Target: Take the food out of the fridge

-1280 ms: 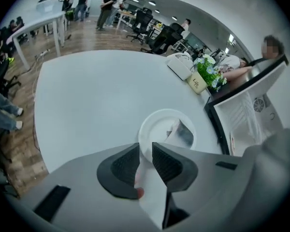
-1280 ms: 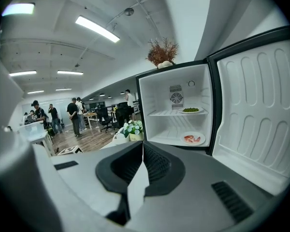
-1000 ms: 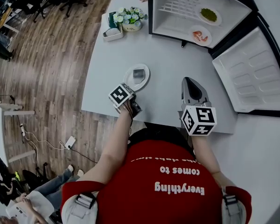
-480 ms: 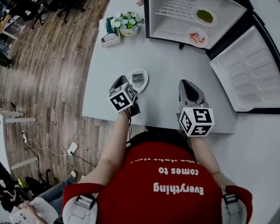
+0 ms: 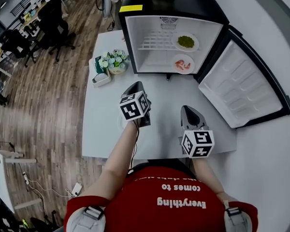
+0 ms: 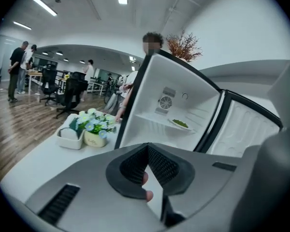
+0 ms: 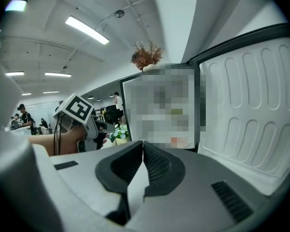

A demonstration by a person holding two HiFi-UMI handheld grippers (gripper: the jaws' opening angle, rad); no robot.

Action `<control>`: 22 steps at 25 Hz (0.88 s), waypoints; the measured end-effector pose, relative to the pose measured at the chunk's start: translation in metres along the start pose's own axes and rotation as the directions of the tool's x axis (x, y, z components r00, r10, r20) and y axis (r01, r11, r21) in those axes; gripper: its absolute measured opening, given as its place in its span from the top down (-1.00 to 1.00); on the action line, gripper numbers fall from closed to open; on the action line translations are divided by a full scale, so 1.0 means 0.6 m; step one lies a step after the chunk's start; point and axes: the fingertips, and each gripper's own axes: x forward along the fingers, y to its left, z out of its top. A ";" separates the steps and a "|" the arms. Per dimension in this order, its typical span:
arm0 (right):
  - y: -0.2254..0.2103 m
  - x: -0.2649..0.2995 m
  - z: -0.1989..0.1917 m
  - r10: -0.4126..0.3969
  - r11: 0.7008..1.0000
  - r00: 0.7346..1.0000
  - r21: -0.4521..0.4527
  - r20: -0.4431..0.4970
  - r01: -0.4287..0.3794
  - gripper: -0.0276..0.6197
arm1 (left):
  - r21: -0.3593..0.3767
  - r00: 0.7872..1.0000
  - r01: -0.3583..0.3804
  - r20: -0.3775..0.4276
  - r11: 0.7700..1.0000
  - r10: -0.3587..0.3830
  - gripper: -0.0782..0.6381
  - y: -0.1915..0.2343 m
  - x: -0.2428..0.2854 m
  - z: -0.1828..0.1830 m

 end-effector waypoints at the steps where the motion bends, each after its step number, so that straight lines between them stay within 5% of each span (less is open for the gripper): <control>1: -0.013 -0.002 0.003 -0.018 1.000 1.000 0.005 0.005 0.018 0.87 | 0.003 1.000 0.031 0.000 1.000 -0.031 0.76 -0.024 0.015 0.011; 8: -0.101 -0.025 0.003 -0.152 0.987 0.988 0.057 0.014 0.151 0.87 | 0.052 0.979 0.205 -0.017 0.977 -0.204 0.76 -0.182 0.106 0.066; 13: -0.137 -0.027 -0.022 -0.203 0.973 0.979 0.104 -0.030 0.205 0.87 | -0.032 0.947 0.310 -0.073 0.950 -0.312 0.76 -0.245 0.157 0.064; 22: -0.151 0.048 -0.051 -0.193 0.968 0.979 0.148 -0.072 0.202 0.87 | -0.115 0.919 0.359 -0.130 0.926 -0.372 0.76 -0.279 0.249 0.068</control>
